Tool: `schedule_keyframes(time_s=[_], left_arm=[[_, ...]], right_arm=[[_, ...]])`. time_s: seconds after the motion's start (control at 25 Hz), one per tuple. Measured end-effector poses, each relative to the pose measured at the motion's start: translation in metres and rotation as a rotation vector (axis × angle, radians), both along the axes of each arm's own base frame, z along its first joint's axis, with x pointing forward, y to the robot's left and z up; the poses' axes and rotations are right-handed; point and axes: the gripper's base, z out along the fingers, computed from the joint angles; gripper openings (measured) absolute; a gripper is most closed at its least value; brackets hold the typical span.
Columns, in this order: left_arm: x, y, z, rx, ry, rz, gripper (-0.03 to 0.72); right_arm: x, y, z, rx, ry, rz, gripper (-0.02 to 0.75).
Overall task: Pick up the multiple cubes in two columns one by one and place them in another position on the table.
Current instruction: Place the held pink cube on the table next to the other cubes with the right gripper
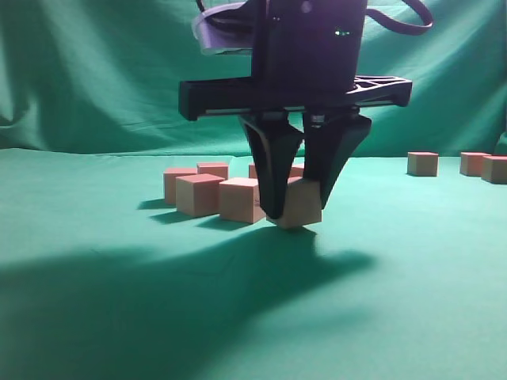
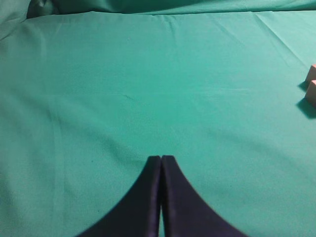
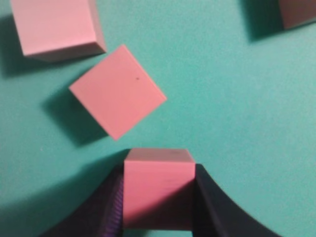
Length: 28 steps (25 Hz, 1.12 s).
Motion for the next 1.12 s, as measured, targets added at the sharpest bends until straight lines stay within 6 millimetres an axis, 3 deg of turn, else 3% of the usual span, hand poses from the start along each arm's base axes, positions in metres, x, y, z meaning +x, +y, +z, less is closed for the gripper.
schedule_keyframes(time_s=[1.12], left_arm=[[0.0, 0.0, 0.0, 0.0, 0.0, 0.0, 0.0]], right_arm=[[-0.0005, -0.0032, -0.0003, -0.029, 0.007, -0.024, 0.268]])
